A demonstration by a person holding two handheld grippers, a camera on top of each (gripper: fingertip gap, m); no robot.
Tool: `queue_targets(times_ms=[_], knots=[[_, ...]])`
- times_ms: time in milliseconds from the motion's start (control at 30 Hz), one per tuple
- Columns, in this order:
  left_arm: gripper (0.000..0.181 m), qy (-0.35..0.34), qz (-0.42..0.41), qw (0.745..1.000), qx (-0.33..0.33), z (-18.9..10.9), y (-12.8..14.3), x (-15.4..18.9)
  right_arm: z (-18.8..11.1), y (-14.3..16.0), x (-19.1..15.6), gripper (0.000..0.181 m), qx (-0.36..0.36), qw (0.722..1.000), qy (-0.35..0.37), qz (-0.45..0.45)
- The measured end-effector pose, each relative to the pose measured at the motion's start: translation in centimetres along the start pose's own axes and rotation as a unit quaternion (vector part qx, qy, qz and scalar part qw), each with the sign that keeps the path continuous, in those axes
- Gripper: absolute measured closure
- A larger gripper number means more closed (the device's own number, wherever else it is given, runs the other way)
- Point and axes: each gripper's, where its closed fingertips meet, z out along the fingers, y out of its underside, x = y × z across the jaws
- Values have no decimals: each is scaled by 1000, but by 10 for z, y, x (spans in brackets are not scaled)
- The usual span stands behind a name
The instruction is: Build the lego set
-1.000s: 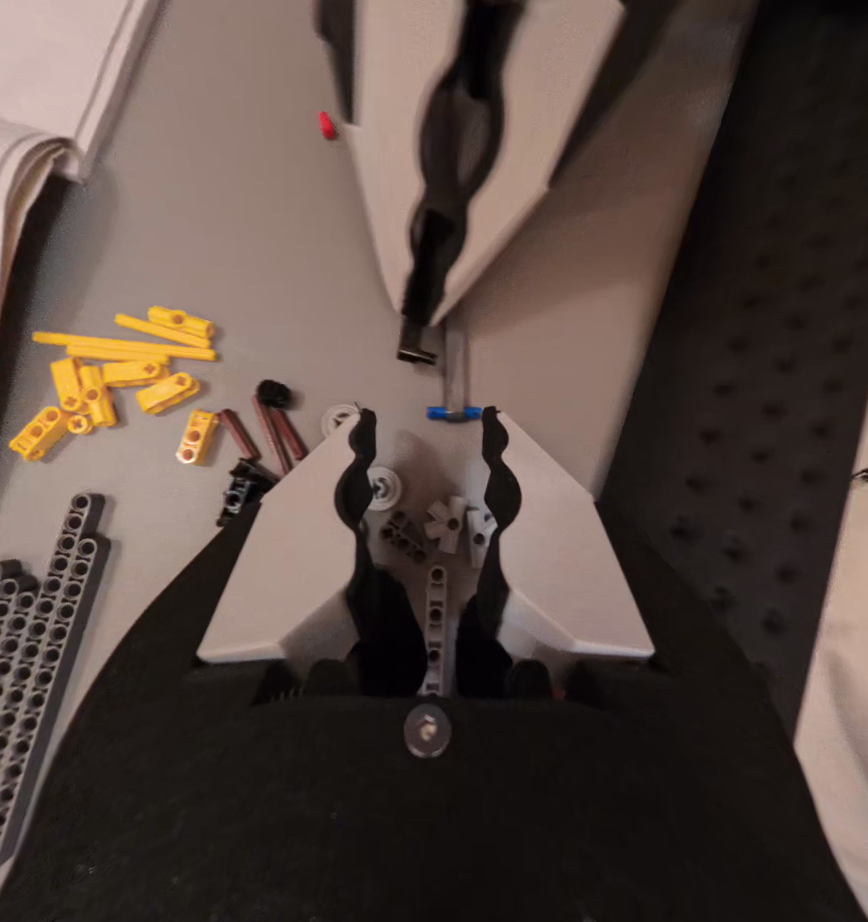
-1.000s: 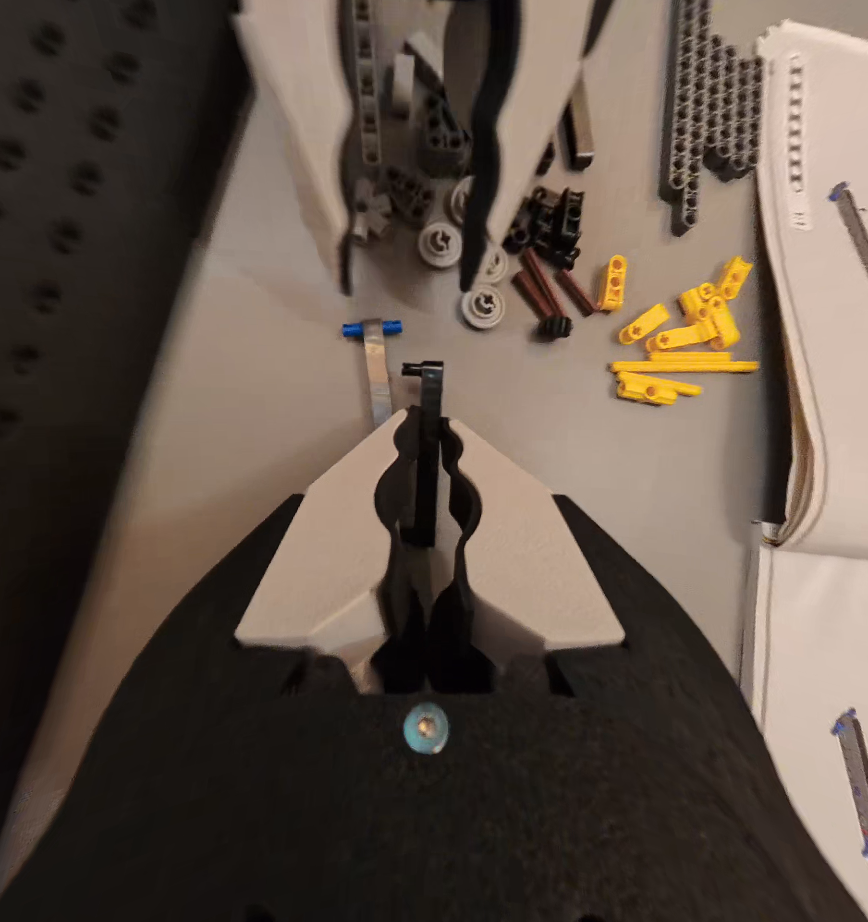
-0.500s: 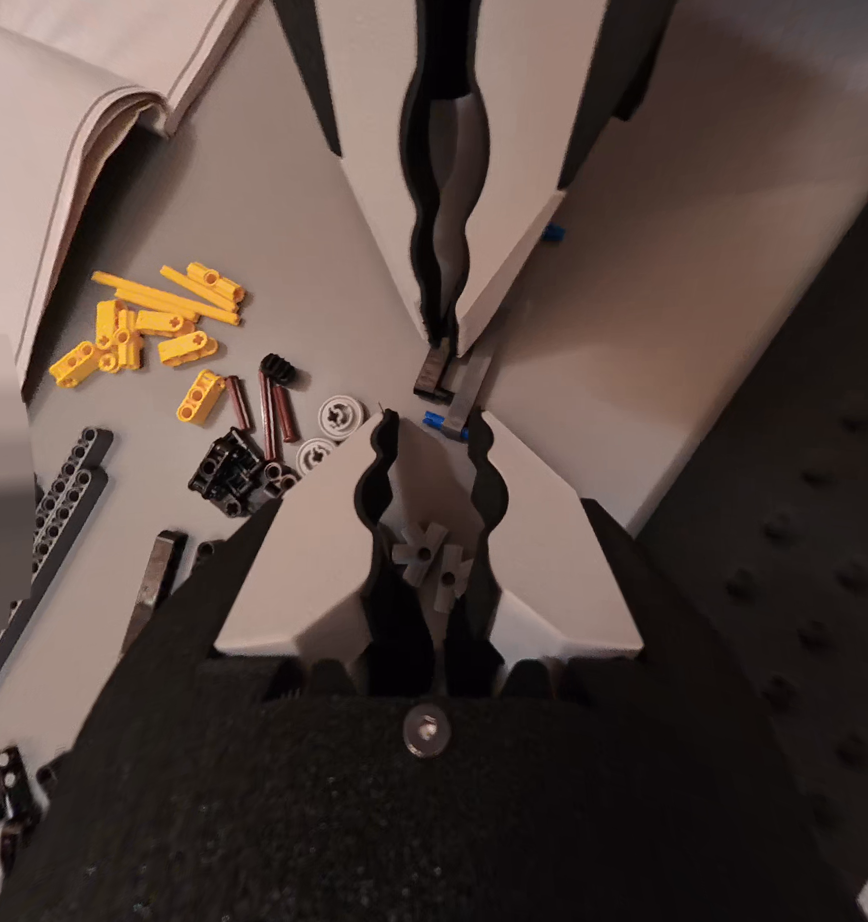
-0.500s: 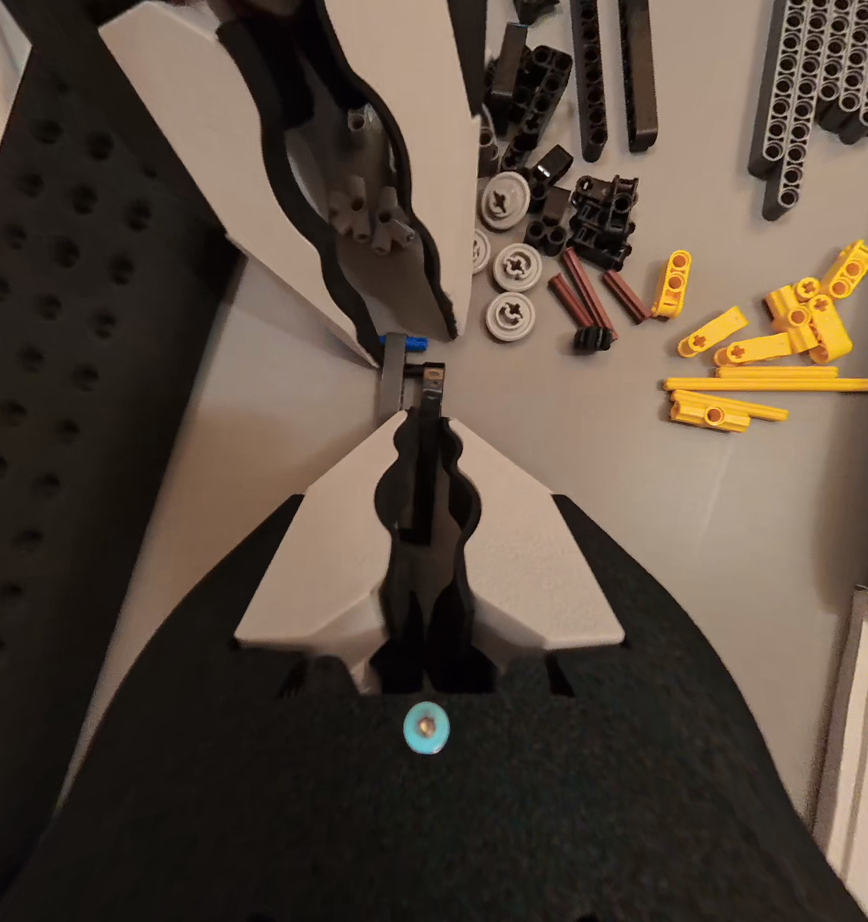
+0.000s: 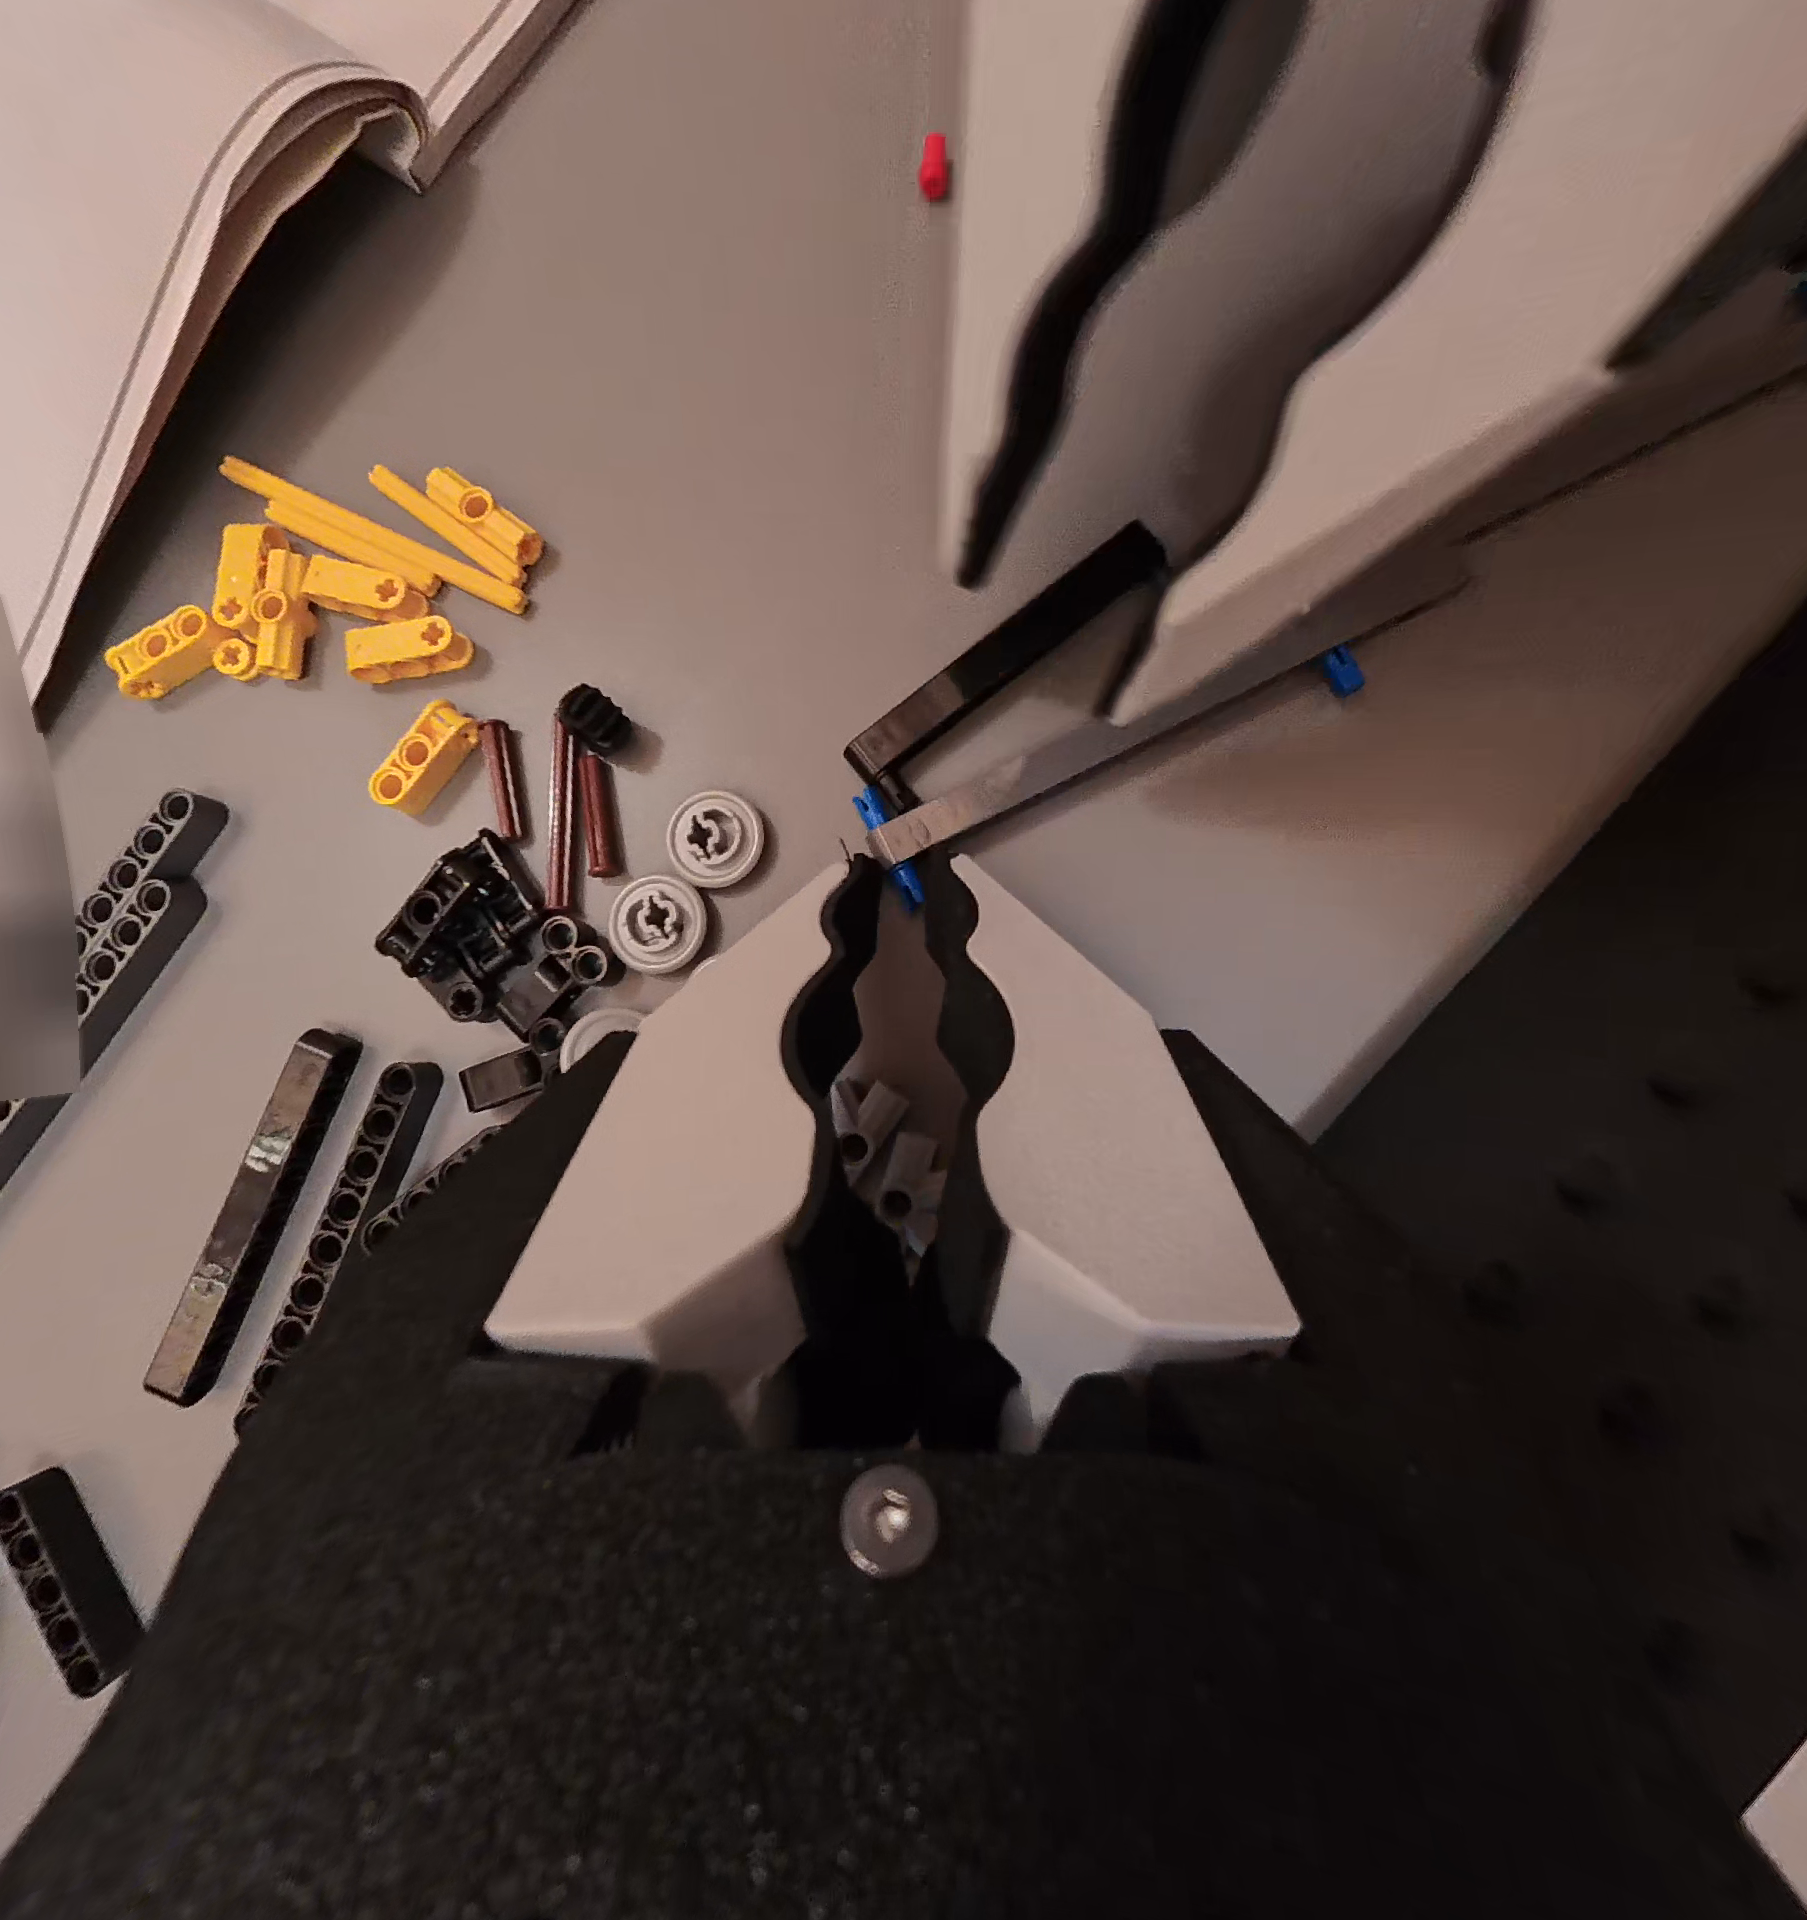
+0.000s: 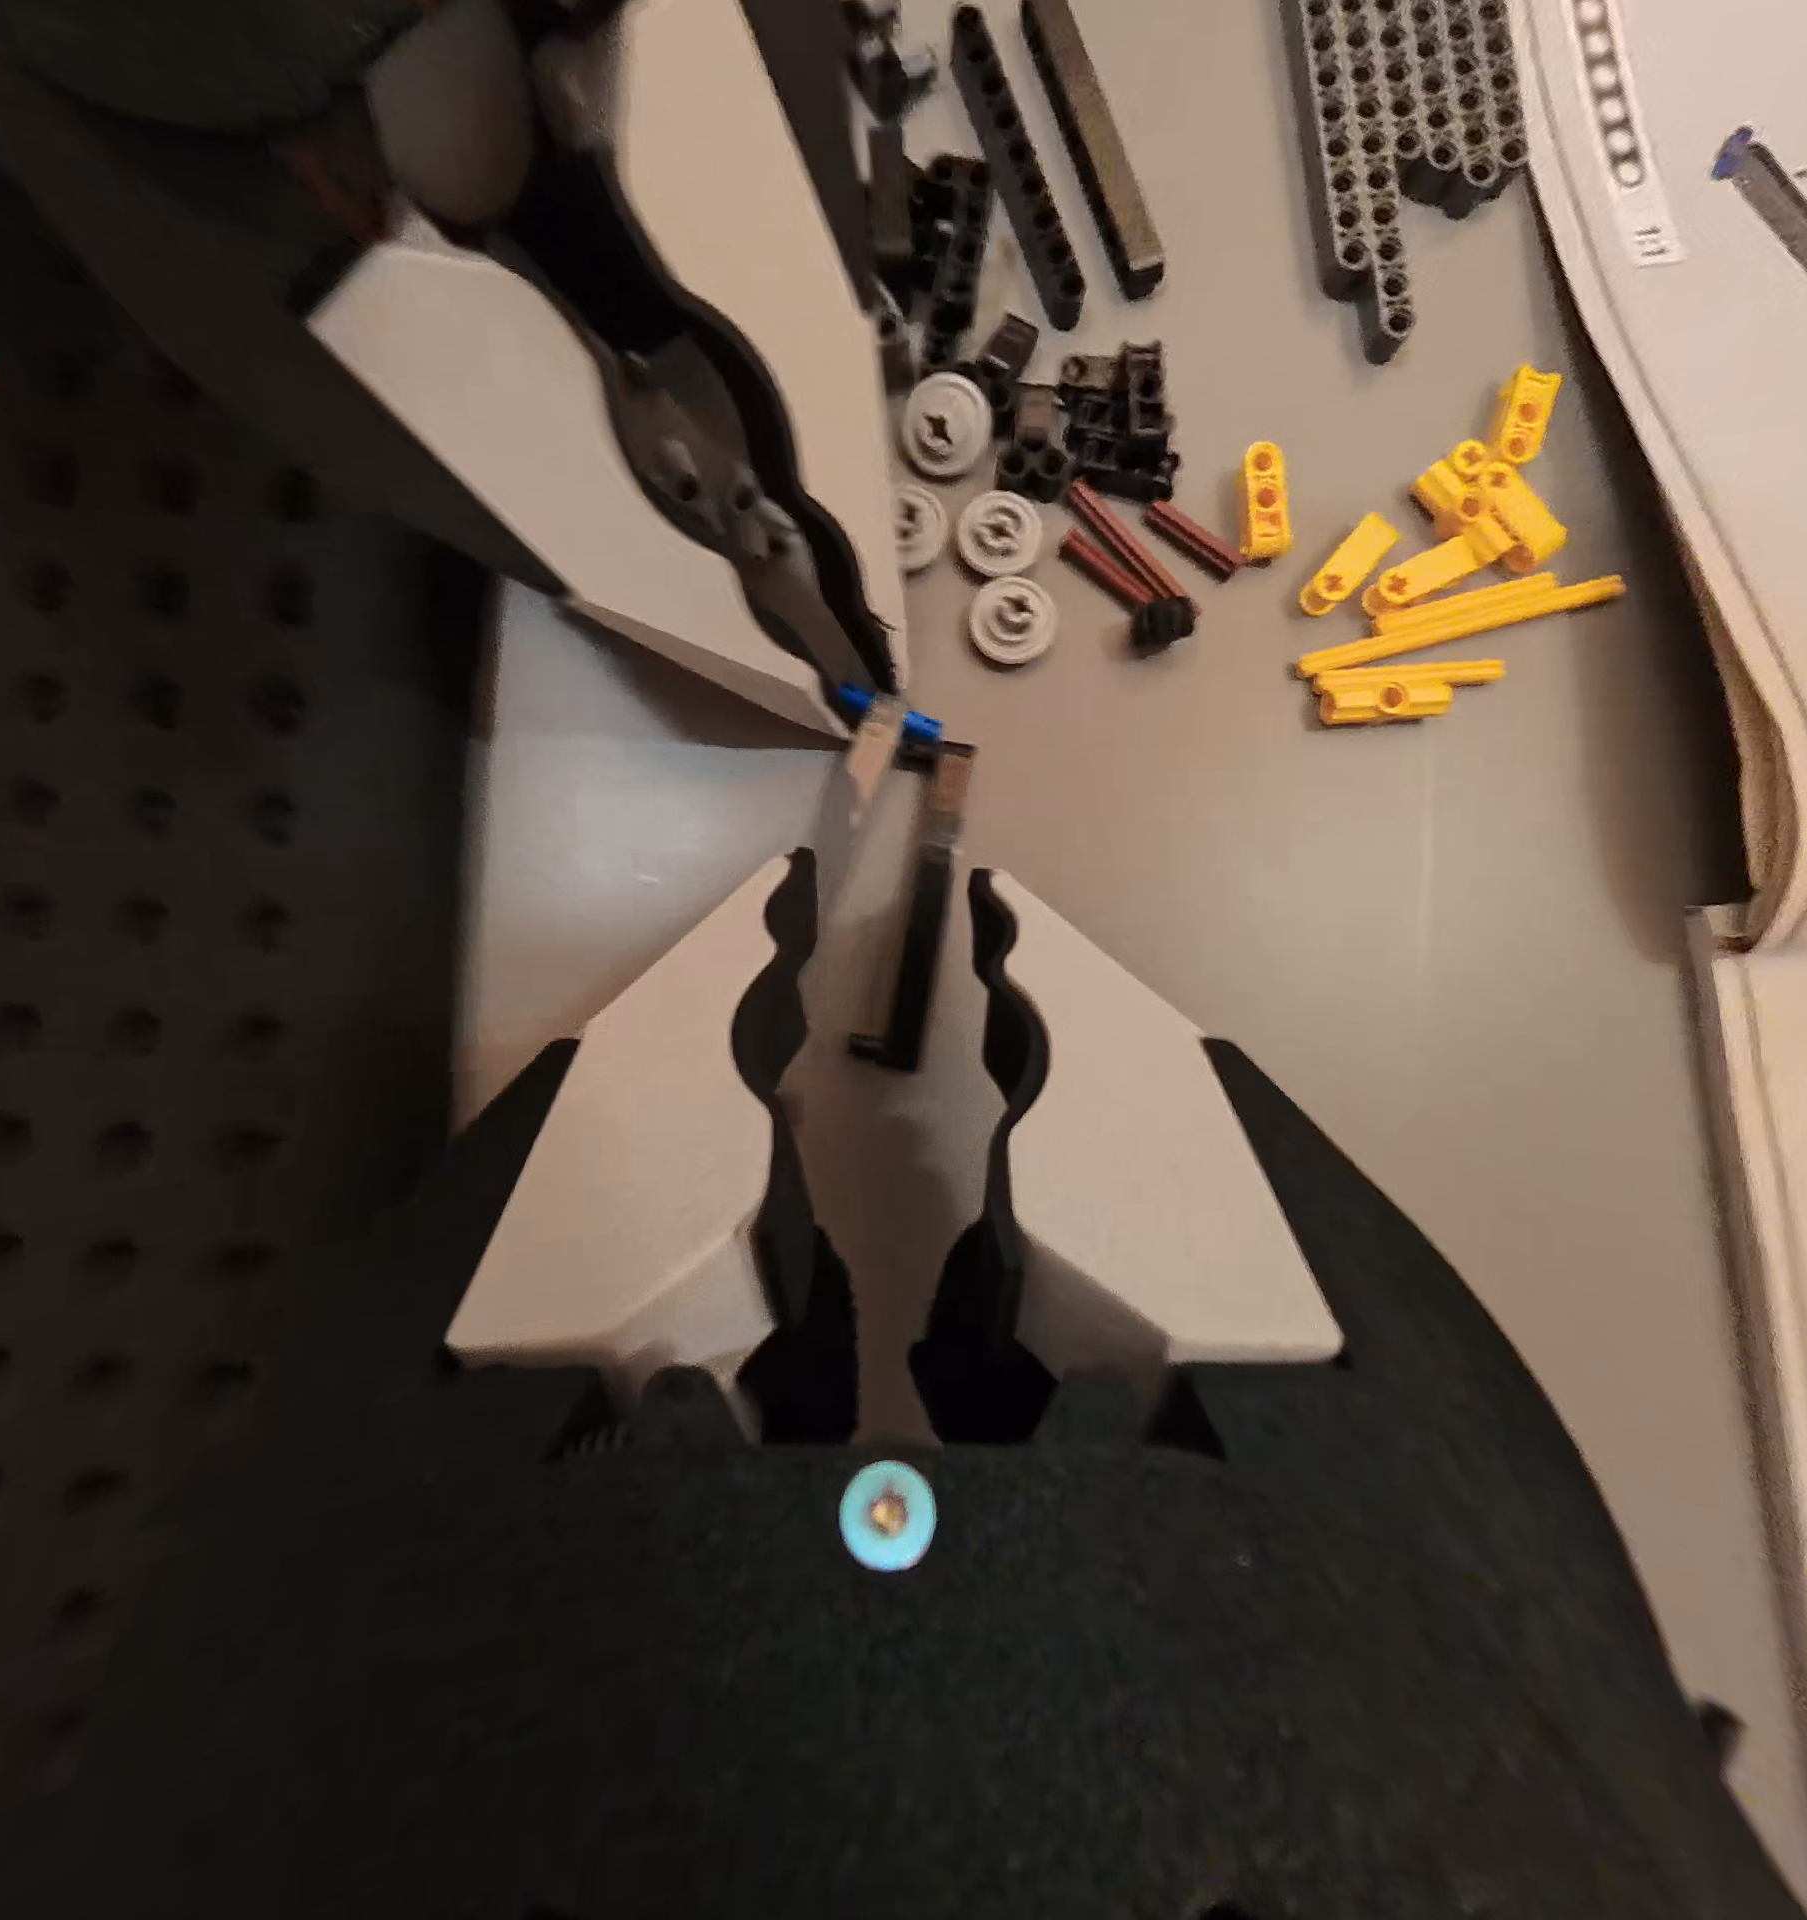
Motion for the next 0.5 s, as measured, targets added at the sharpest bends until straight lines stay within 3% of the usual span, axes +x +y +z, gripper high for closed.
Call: queue_targets(times_ms=[200,267,300,400,500], knots=[[174,-8,-11,1000,0,-1,1,-1,22,9,-15,154,1,998,45,44],[174,-7,-21,1000,10,-3,-1,-2,23,7,-11,172,9,996,84,20],[172,-5,-35,999,18,-5,-3,-4,23,6,-10,173,14,995,103,6],[158,35,-124,989,74,-18,-15,-6,18,5,-3,174,15,988,153,-32],[146,111,-231,958,130,-30,-27,-8,2,-11,3,174,65,977,194,-57]])
